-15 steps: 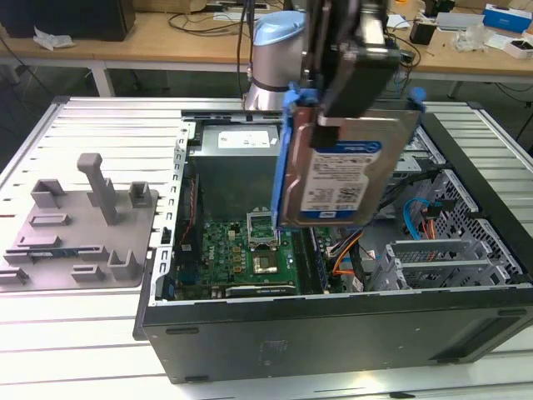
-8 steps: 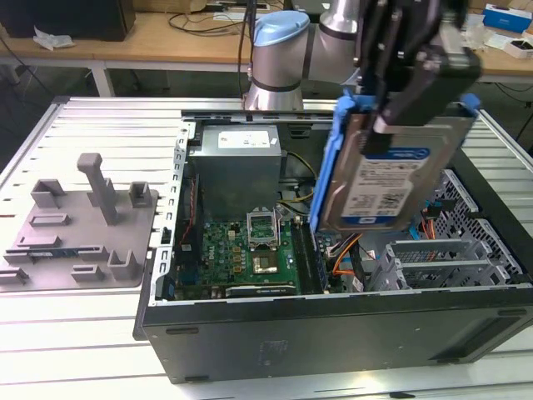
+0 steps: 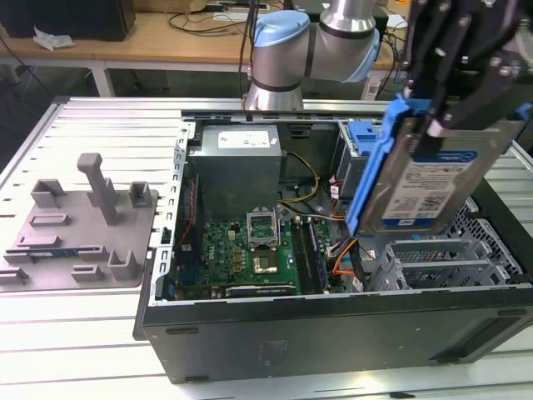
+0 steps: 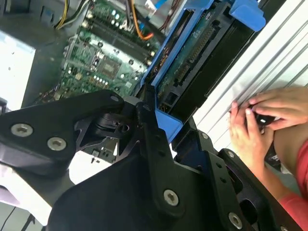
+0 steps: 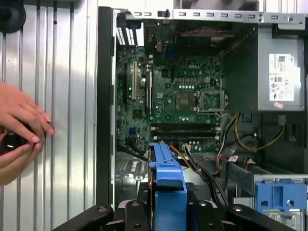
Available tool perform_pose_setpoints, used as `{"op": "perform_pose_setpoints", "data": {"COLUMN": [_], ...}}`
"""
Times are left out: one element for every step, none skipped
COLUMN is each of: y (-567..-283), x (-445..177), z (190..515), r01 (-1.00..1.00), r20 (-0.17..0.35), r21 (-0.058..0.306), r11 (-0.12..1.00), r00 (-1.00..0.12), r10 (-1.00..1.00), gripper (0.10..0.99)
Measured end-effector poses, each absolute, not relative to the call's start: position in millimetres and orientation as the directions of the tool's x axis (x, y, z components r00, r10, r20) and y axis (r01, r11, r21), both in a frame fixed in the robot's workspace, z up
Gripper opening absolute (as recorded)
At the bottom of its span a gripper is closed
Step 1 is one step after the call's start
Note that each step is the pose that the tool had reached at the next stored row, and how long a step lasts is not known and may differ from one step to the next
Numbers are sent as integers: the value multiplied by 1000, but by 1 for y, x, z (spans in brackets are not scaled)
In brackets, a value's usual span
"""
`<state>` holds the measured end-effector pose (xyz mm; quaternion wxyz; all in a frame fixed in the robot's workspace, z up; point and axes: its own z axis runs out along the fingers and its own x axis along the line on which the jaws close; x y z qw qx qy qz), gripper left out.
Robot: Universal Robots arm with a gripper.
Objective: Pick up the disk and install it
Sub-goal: 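Pick up the disk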
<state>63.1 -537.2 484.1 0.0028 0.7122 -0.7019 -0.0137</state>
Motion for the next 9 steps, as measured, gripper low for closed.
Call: {"op": "perform_pose_setpoints", "data": {"y": [-538,-538,-539,-539,-539,-539,-539,-539,-539], "x": [68,76,84,88,93,99,102,103,103], "z": [484,484,484,484,484,484,484,484,484], "r01": [-1000,-1000,-1000,-1000,-1000,-1000,-1000,-1000,-1000], "r20": [-16,-16,-16,-16,-16,-16,-16,-16,-16], "r21": [23,23,23,23,23,23,23,23,23], "r11": [-15,-15,-15,-15,-15,-15,-15,-15,-15], "r00": [14,14,14,14,14,14,14,14,14], "r10": [-1000,-1000,-1000,-1000,-1000,-1000,-1000,-1000,-1000], "gripper": [369,369,369,369,369,369,369,369,369]}}
